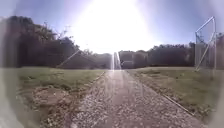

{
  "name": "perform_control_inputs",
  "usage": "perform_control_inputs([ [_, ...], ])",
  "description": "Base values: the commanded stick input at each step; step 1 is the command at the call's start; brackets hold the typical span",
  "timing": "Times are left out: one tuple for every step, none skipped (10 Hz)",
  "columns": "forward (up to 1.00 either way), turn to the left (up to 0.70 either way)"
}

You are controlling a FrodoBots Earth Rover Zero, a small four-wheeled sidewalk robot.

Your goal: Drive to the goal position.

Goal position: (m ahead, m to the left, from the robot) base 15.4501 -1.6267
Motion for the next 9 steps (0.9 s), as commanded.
perform_control_inputs([
  [1.0,0.0],
  [1.0,0.0],
  [1.0,0.0],
  [1.0,0.0],
  [1.0,0.0],
  [1.0,0.0],
  [1.0,0.0],
  [1.0,0.0],
  [1.0,0.0],
])
